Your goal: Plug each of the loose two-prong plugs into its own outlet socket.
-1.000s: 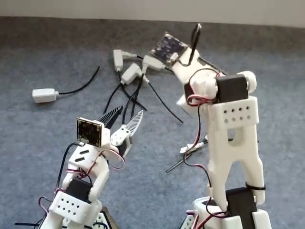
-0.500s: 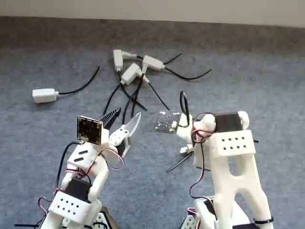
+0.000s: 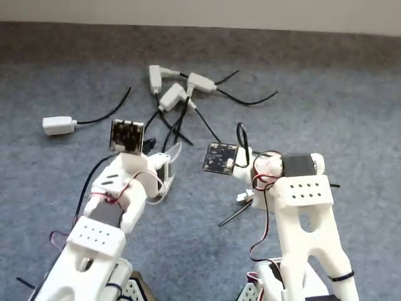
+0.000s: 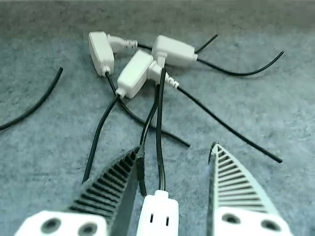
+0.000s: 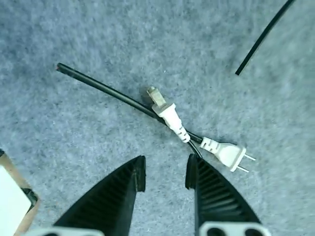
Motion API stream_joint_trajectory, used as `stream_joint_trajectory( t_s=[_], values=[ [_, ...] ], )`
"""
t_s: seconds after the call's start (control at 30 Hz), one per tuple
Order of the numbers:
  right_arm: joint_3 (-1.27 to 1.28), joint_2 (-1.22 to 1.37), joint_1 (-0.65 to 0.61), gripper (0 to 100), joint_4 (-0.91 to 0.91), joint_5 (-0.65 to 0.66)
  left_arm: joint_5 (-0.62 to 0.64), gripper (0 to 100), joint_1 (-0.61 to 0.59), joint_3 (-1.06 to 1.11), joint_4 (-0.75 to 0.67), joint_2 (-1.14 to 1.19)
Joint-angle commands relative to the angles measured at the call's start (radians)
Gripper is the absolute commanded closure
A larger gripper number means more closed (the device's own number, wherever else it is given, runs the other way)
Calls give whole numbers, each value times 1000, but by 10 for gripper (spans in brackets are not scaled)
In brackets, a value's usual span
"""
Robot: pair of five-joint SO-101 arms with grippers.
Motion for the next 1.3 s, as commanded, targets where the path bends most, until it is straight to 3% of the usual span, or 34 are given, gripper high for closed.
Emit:
stream_joint_trajectory(
  t_s=[0.0, 0.43, 0.7, 1.27],
  values=[
    [27, 44, 16, 858, -74, 46, 3, 776, -7, -88, 3, 166],
    [-85, 389, 18, 858, -110, 123, -2, 776, -35, -125, 0, 274],
    [-120, 381, 19, 860, -108, 135, 0, 776, -47, -85, -92, 275],
    [-119, 553, 16, 861, -229, 135, 2, 779, -81, -87, -91, 275]
  ],
)
